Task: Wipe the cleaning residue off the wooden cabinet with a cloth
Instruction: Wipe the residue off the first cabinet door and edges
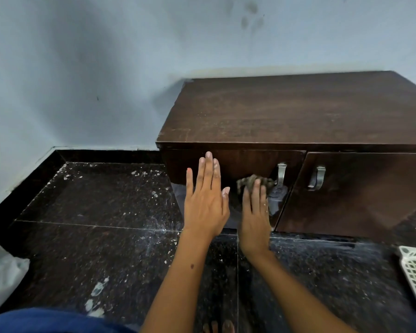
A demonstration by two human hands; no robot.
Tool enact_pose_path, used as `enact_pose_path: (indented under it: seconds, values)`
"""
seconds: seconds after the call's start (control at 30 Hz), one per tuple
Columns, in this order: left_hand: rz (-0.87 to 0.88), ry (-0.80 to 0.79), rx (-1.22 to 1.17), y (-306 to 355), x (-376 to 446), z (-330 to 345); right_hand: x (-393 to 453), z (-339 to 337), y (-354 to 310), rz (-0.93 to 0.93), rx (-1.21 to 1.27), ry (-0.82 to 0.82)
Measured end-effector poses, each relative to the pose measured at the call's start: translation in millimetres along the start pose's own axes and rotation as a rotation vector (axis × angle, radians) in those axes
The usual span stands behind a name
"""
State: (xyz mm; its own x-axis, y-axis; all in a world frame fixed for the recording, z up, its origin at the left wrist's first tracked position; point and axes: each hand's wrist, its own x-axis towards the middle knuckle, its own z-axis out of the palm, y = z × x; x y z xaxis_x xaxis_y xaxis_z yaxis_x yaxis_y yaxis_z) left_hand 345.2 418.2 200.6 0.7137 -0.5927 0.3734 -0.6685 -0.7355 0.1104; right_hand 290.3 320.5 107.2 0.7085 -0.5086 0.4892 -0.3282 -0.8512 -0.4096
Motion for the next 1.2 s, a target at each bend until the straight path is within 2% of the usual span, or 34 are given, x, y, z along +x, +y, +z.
enact_pose_path:
  seconds: [0.2, 0.37, 0.47, 0.53, 0.6, 0.67, 0.73, 0.83, 0.9, 0.97, 1.07, 1.2]
  values:
    - [0.019, -0.024, 0.007, 11, 0, 3, 18, -7, -31, 0.1, 0.34, 0.104]
    - [0.006, -0.017, 0.0, 15, 5, 2, 7, -12, -35, 0.239, 0.566, 0.02]
    - [0.009, -0.012, 0.0, 17, 8, 2, 21, -18, -47, 0.336, 0.761, 0.123]
    - [0.015, -0.027, 0.006, 19, 4, 2, 21, -20, -48, 0.292, 0.799, 0.105]
    - [0.022, -0.04, 0.002, 18, 2, 2, 15, -16, -35, 0.176, 0.727, 0.032]
    - [0.031, -0.067, 0.003, 17, -1, 3, 4, -6, -11, 0.083, 0.463, -0.076]
    - [0.036, -0.093, 0.006, 17, -4, 6, -12, 1, 10, 0.074, 0.329, -0.2]
    - [0.032, -0.114, 0.002, 15, -8, 8, -30, 1, 26, 0.258, 0.419, -0.264]
    - [0.028, -0.11, -0.008, 14, -5, 8, -23, -5, 26, 0.503, 0.54, -0.205]
    - [0.025, -0.107, -0.012, 15, -3, 9, -7, -12, 18, 0.652, 0.673, -0.157]
    - [0.008, -0.124, -0.013, 17, -4, 11, 7, -14, 5, 0.698, 0.78, -0.12]
    - [0.001, -0.148, -0.034, 19, -8, 12, -2, -16, 7, 0.761, 0.825, -0.181]
